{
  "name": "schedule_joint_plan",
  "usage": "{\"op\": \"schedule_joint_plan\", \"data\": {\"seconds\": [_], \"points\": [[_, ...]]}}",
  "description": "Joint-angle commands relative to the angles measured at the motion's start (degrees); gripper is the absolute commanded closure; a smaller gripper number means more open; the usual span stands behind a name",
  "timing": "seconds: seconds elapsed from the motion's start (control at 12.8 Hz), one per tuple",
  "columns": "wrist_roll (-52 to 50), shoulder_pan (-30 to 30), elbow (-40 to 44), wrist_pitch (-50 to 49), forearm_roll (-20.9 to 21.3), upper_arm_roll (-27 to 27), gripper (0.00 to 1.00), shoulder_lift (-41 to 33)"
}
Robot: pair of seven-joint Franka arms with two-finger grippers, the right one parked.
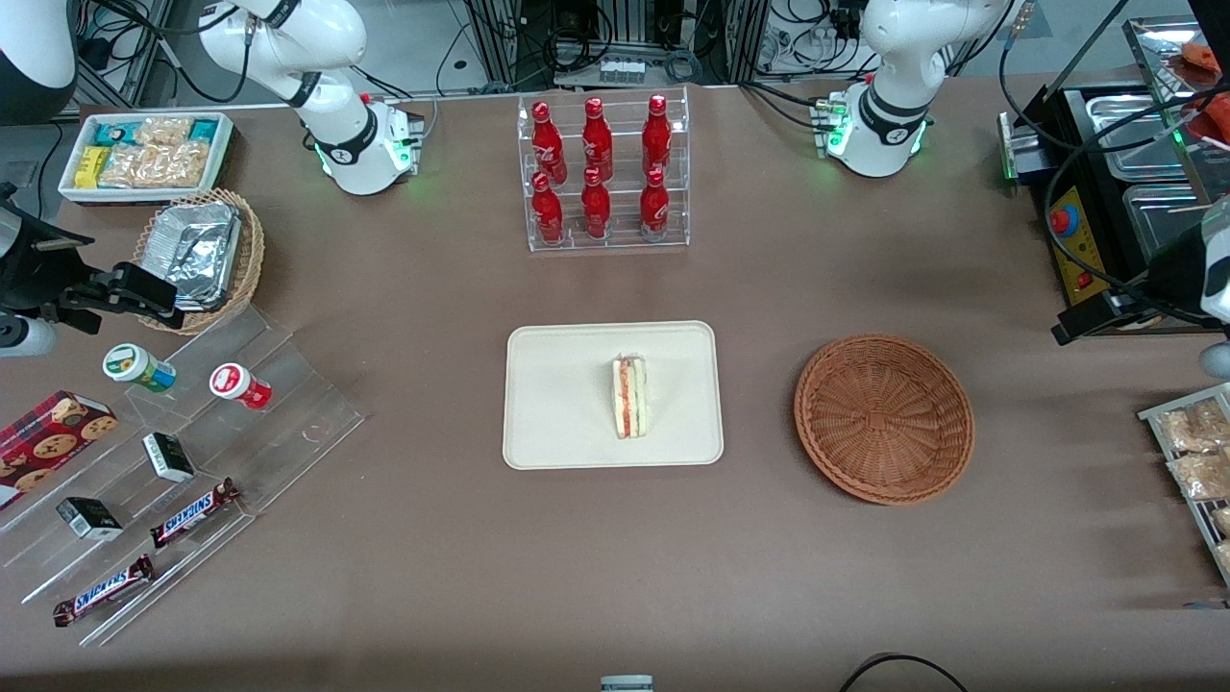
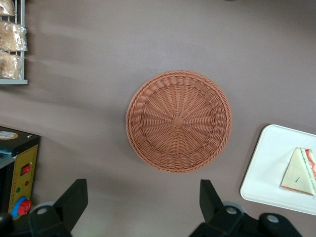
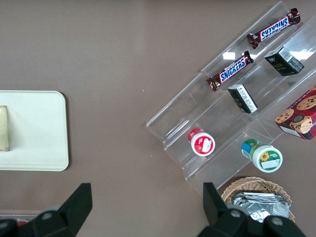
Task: Place sandwich from basket to tray
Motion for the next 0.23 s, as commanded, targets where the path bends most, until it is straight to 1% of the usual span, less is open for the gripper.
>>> {"op": "schedule_joint_plan", "data": {"seconds": [0.0, 0.16], "points": [[-1.7, -0.6, 0.0, -1.0, -0.4, -0.3, 0.00, -0.4], [-1.7, -0.7, 0.2, -1.0, -0.3, -0.4, 0.00, -0.3]]}}
